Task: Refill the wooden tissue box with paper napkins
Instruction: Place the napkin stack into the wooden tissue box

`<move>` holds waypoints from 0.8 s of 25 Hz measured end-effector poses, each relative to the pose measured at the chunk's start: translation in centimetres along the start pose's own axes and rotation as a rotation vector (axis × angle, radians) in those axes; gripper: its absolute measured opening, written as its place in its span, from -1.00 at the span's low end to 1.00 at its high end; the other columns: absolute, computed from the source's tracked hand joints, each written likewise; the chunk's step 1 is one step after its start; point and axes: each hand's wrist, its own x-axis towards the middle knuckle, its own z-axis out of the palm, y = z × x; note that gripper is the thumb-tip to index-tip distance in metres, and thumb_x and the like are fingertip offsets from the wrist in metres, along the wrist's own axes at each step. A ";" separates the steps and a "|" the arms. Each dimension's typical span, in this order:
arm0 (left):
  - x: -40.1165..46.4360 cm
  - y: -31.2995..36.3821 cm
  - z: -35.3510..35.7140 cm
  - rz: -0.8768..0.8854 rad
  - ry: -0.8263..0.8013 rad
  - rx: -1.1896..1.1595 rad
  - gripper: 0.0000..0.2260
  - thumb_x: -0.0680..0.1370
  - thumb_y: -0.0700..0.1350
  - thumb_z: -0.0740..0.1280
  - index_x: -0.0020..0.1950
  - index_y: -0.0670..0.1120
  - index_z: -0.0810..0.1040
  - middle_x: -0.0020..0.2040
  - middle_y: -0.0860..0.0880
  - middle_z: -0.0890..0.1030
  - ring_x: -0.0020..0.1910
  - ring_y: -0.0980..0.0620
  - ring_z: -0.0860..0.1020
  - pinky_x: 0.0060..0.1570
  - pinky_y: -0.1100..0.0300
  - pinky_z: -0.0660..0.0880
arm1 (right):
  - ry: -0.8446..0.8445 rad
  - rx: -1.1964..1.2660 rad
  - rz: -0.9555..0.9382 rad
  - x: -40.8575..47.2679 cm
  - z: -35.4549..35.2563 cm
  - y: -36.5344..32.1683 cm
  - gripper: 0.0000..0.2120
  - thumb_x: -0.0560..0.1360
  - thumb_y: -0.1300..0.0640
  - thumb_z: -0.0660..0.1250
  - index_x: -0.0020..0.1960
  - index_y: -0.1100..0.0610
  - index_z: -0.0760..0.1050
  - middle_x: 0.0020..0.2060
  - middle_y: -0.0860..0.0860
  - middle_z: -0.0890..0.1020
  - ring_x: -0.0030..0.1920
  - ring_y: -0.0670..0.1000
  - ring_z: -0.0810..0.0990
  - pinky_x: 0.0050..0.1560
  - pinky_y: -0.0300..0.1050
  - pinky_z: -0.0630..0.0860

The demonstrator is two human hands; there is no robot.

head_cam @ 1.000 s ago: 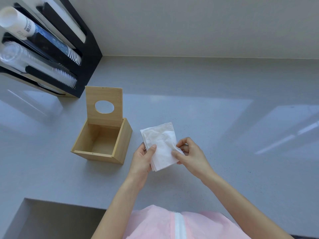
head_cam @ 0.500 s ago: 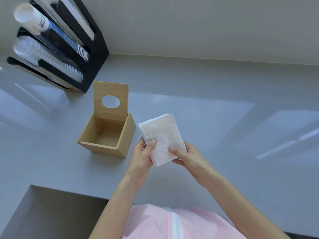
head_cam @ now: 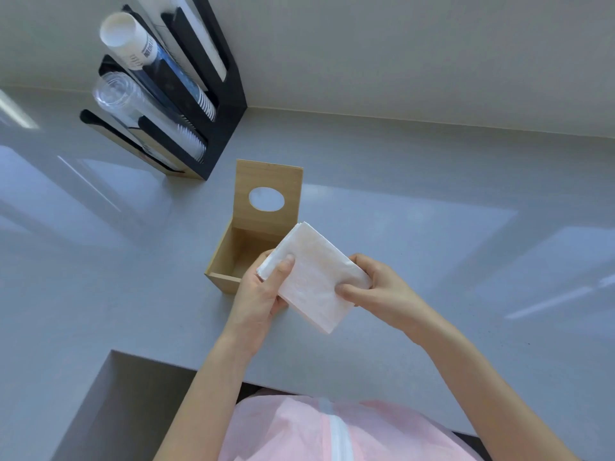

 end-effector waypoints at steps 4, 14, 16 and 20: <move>0.3 1.4 -2.6 0.018 0.065 0.068 -0.85 0.44 -0.02 0.34 -0.04 -0.03 0.53 -0.24 0.13 0.66 -0.26 0.19 0.61 -0.31 0.32 0.57 | 0.066 0.054 -0.064 0.9 1.2 -1.0 -0.83 0.46 0.28 0.29 -0.15 0.02 0.47 -0.28 -0.09 0.58 -0.33 -0.20 0.57 -0.29 -0.38 0.49; 1.7 2.9 -7.4 -0.021 0.189 0.266 -0.93 0.53 -0.10 0.28 -0.12 0.01 0.55 -0.13 0.02 0.63 -0.11 0.04 0.56 0.00 0.14 0.46 | 0.295 -0.019 -0.088 4.3 4.6 -1.8 -0.77 0.48 0.25 0.28 -0.21 -0.08 0.40 -0.26 -0.08 0.59 -0.32 -0.14 0.61 -0.32 -0.41 0.55; 2.2 3.4 -8.2 -0.020 0.208 0.310 -0.92 0.53 -0.08 0.29 -0.15 0.03 0.56 -0.13 0.01 0.62 -0.11 0.03 0.54 -0.02 0.16 0.45 | 0.322 -0.055 -0.085 5.1 5.0 -2.1 -0.80 0.47 0.25 0.28 -0.20 -0.05 0.42 -0.27 -0.11 0.58 -0.36 -0.23 0.59 -0.39 -0.48 0.50; 3.9 4.1 -9.6 -0.011 0.215 0.525 -0.93 0.51 -0.08 0.32 -0.17 0.00 0.55 -0.21 0.03 0.60 -0.19 0.03 0.54 -0.17 0.22 0.46 | 0.398 -0.282 -0.081 6.9 5.6 -3.2 -0.92 0.47 0.21 0.25 -0.11 0.04 0.45 -0.26 -0.18 0.54 -0.32 -0.21 0.57 -0.40 -0.46 0.44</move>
